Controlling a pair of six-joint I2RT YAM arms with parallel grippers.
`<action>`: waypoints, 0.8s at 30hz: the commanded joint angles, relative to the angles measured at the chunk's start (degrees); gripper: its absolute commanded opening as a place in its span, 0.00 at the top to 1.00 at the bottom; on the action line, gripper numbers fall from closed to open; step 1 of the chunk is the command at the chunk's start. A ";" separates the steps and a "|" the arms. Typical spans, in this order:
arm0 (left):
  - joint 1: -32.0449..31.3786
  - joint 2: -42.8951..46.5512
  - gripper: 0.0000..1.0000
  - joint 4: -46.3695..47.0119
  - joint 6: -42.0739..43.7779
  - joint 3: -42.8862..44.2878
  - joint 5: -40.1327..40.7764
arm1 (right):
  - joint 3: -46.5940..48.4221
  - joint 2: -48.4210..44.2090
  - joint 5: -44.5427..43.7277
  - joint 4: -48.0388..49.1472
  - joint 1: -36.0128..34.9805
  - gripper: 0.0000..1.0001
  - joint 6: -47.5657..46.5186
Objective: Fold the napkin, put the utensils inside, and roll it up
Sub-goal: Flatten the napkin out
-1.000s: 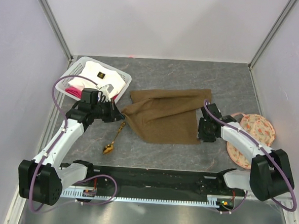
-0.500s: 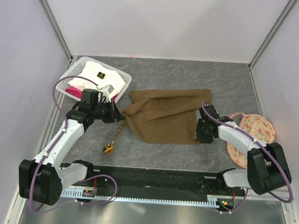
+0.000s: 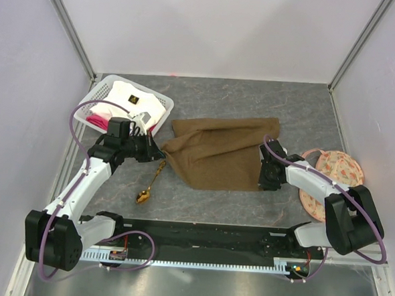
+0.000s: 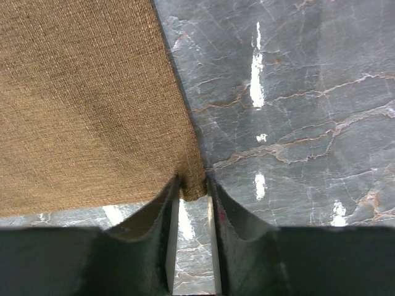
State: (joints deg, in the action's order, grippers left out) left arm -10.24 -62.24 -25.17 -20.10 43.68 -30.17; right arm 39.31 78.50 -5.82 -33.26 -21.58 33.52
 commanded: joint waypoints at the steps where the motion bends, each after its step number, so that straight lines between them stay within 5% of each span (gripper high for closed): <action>1: 0.31 0.01 0.98 1.97 1.90 0.18 -1.12 | -1.52 1.31 -2.35 0.73 -0.39 0.75 1.46; 6: 0.31 -0.16 0.98 2.58 1.38 0.52 -1.29 | 2.34 0.08 -3.49 0.04 -0.39 1.00 -1.43; 14: 0.22 1.50 0.98 4.69 -1.79 7.81 -2.79 | 19.65 -9.93 -12.44 -10.32 -0.39 1.00 -6.97; 18: 0.22 5.19 0.98 1.10 -0.12 14.57 3.27 | 29.13 -19.42 -13.86 -13.41 -0.48 1.00 -10.57; 24: 0.22 12.57 0.98 -3.83 -2.57 25.02 2.05 | 42.57 -29.54 -13.51 -16.49 -0.48 1.00 -16.28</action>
State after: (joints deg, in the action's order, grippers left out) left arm -10.24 -55.13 -26.92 -20.60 60.84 -28.47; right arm 73.23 53.63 -17.15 -44.93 -21.96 22.61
